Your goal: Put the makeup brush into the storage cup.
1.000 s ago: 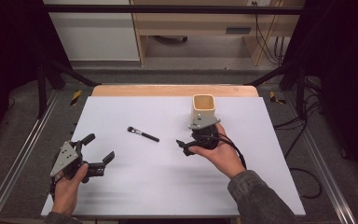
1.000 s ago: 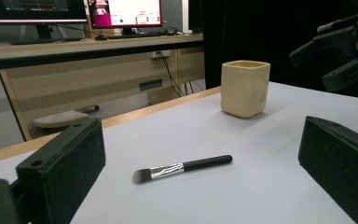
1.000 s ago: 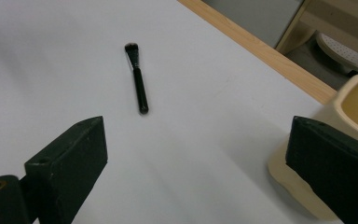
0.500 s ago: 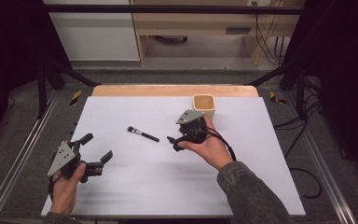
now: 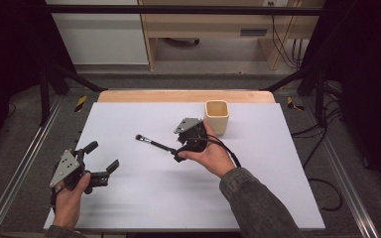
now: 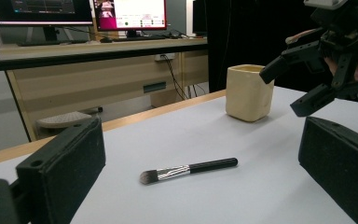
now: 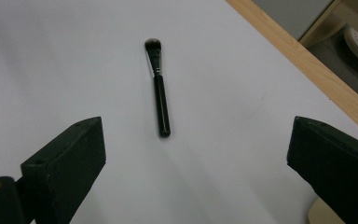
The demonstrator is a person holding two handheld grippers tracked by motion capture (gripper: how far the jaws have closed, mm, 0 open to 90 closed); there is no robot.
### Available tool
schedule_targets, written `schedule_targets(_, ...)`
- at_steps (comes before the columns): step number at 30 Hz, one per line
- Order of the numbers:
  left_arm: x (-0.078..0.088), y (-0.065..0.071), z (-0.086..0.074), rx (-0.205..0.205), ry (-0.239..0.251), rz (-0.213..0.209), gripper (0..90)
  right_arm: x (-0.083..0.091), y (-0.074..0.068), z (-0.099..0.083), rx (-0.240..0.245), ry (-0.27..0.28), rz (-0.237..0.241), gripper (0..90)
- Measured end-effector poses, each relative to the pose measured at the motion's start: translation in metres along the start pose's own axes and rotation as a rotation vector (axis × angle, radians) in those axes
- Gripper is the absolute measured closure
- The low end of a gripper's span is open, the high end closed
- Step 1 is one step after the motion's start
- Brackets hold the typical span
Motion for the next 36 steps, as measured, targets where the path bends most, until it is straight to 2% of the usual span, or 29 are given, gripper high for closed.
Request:
schedule_targets(7,0.001,-0.001,0.000,0.005,0.002,0.005,0.3,-0.017,-0.011,-0.003,0.027,-0.085,0.008,5.5)
schedule_targets(10,0.001,-0.002,0.000,0.003,0.002,0.009,0.3,-0.023,-0.016,-0.005,0.031,-0.102,0.018,6.3)
schedule_targets(13,0.002,-0.003,0.001,0.005,0.005,0.014,0.3,-0.028,-0.018,-0.005,0.030,-0.097,0.024,6.2)
schedule_targets(18,0.003,-0.004,0.001,0.011,0.010,0.021,0.3,-0.036,-0.018,-0.007,-0.008,-0.075,0.025,6.4)
schedule_targets(20,0.003,-0.004,0.001,0.010,0.009,0.020,0.3,-0.039,-0.018,-0.009,-0.019,-0.081,0.033,6.6)
schedule_targets(23,0.002,-0.004,0.000,0.010,0.006,0.019,0.3,-0.044,-0.018,-0.010,-0.021,-0.086,0.035,7.2)
schedule_targets(27,0.002,-0.004,0.000,0.010,0.006,0.020,0.3,-0.049,-0.018,-0.010,-0.027,-0.079,0.014,8.0)
schedule_targets(36,0.002,-0.004,0.000,0.009,0.003,0.021,0.3,-0.058,-0.020,-0.013,-0.026,-0.102,0.025,7.3)
Point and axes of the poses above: each handheld gripper's, and its own axes: x roughly backward along the jaws, z roughly out of its top, y roughly to its right, the point moved 2 cm from there along -x, roughly forward along the jaws, and after that the axes turned 5 degrees about -x, right-handed, at the moved point
